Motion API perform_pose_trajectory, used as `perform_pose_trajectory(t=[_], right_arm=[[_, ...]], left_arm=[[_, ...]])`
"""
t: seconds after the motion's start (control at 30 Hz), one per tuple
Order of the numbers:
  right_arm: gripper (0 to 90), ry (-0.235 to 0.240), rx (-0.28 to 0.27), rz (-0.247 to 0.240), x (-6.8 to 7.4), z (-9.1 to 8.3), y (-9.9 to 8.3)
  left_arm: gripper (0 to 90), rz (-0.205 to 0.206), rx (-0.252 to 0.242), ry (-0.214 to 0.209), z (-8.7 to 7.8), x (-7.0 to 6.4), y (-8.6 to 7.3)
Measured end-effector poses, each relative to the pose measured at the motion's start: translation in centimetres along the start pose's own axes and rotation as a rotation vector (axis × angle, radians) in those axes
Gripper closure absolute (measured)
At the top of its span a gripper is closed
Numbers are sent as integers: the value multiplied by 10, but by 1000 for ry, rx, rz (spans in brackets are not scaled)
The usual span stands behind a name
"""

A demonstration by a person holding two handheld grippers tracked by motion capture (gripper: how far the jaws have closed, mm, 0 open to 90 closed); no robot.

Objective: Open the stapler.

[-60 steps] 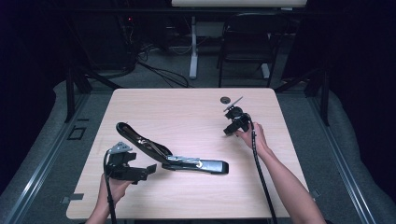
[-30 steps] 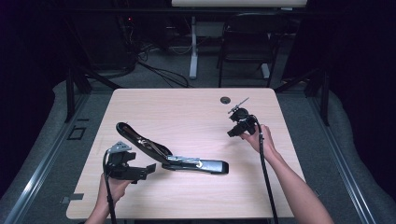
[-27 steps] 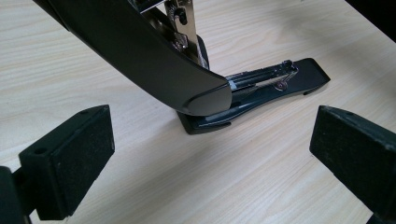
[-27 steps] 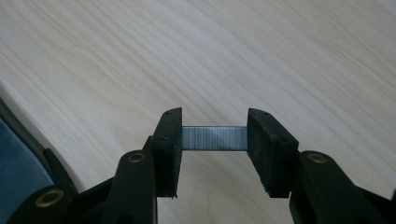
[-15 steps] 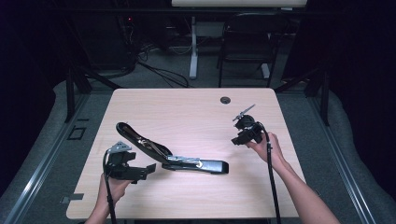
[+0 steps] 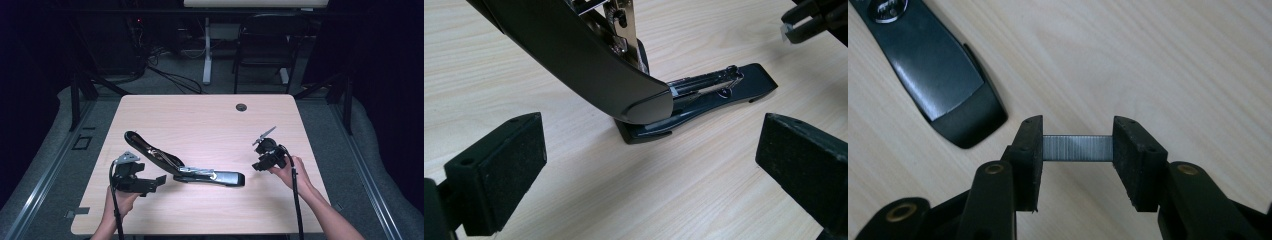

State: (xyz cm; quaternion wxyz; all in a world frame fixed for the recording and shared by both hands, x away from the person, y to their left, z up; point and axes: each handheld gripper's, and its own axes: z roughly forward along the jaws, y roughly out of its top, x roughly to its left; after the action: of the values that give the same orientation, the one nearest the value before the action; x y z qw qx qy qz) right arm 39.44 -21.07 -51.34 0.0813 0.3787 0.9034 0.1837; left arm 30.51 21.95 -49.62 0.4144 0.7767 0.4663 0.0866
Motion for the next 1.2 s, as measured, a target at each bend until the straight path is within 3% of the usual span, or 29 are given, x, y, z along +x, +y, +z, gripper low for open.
perform_pose_trajectory(t=[0.13,0.27,0.53,0.73,1.2], right_arm=[[569,14,-3,14,4,3,-10],[569,17,31,-7,6,5,-16],[569,36,61,-26,8,15,-16],[569,23,93,-38,7,21,-17],[567,37,112,-43,3,26,-19]], left_arm=[[1,2,9,-3,1,-1,0],[1,2,10,-3,1,-1,0],[1,5,14,-3,2,0,0],[2,7,16,-5,1,0,0],[2,6,17,-5,1,-1,0]])
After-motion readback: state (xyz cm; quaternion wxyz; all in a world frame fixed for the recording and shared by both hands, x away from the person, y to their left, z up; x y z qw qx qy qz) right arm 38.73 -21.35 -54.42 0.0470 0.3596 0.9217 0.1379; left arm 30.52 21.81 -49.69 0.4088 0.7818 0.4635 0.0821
